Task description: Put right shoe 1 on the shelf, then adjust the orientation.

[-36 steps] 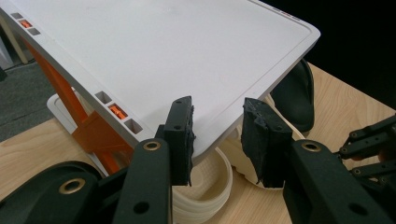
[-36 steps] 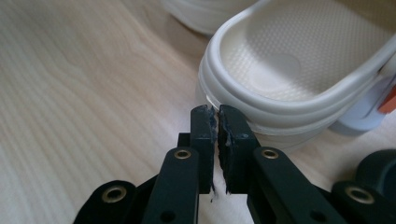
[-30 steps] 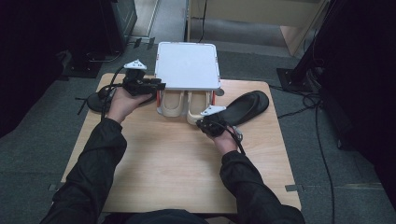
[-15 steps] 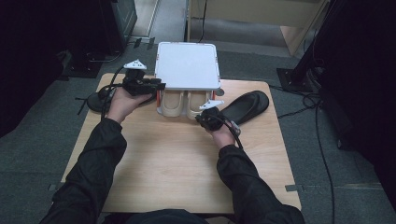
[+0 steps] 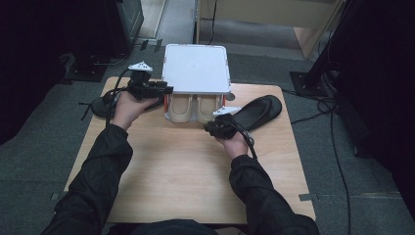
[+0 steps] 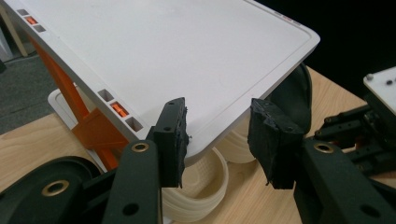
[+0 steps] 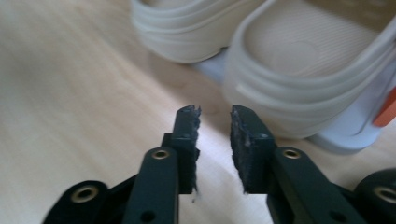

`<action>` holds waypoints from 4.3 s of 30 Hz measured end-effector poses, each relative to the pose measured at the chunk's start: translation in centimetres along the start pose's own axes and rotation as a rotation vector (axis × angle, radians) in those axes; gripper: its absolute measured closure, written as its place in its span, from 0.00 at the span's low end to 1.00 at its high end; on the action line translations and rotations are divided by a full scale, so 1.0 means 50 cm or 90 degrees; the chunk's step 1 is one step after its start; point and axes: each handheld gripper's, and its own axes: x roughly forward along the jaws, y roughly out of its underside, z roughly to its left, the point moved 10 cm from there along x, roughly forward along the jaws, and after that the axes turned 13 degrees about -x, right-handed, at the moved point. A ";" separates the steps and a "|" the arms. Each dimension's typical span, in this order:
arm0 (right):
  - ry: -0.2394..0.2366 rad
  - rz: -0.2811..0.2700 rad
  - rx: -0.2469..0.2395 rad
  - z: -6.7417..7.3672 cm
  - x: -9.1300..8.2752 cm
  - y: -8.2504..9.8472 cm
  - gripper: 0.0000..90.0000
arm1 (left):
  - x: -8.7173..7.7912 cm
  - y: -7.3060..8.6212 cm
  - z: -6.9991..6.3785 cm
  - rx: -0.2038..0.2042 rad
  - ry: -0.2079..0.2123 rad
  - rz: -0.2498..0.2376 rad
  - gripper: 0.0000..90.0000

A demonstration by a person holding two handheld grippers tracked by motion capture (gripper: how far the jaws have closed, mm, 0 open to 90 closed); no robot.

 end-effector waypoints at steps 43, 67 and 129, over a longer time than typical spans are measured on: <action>-0.078 -0.019 -0.034 0.080 -0.082 0.048 0.67 | 0.012 0.114 0.221 -0.101 -0.134 0.058 0.74; -0.074 -0.009 -0.046 0.095 -0.090 0.071 0.68 | 0.056 0.160 0.336 -0.136 -0.219 0.071 0.81; -0.116 -0.014 -0.041 0.088 -0.043 0.028 0.67 | -0.110 0.235 0.370 -0.214 -0.292 0.037 0.48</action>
